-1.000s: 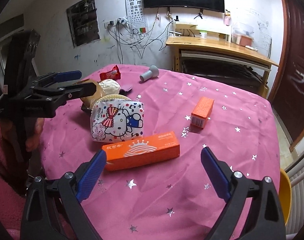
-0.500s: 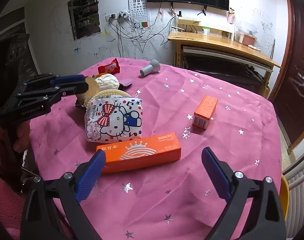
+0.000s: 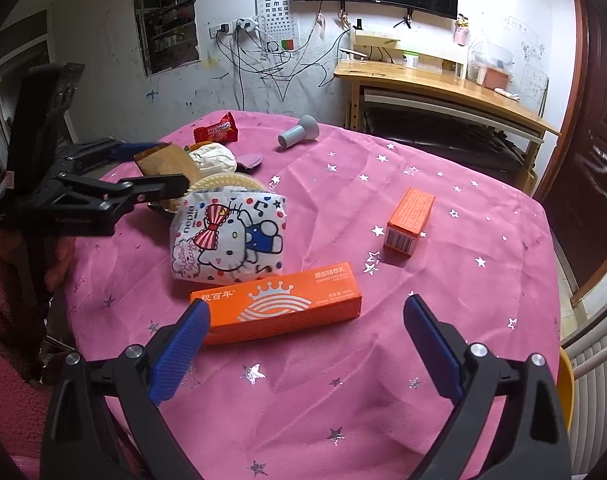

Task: Collect trash
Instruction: 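Grasp the brown paper bag with the left tool while the right tool grasps the long orange box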

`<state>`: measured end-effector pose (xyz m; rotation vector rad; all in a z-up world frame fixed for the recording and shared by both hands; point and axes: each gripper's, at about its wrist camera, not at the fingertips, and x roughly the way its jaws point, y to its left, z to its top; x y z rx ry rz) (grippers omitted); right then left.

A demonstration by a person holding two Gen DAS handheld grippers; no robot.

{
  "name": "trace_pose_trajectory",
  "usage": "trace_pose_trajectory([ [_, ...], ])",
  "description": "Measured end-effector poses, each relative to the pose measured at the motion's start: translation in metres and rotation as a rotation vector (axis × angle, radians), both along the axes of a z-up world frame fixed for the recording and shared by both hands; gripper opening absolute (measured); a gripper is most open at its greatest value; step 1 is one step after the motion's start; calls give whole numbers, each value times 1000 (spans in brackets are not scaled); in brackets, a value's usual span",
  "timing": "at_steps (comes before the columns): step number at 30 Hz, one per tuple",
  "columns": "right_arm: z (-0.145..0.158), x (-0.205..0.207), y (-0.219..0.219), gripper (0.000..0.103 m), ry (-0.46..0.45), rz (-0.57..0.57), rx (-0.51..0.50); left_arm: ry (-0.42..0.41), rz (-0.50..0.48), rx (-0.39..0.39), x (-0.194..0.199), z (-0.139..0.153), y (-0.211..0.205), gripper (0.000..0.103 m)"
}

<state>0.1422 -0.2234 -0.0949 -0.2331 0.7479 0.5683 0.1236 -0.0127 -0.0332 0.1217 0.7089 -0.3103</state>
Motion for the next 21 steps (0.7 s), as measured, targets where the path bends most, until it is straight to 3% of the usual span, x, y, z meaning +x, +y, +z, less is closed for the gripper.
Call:
trace_pose_trajectory([
  [2,0,1,1,93,4,-1,1,19,-11,-20,1,-3,2,46],
  [7,-2,4,2,95,15,2,7,3,-23,-42,-12,-1,4,33],
  [11,-1,5,4,95,22,6,5,-6,-45,-40,-24,2,2,17],
  [16,-2,1,10,95,22,24,-1,-15,-75,-34,-40,1,-7,8],
  [21,-2,4,14,95,37,38,2,-20,-69,-88,-48,7,-3,7],
])
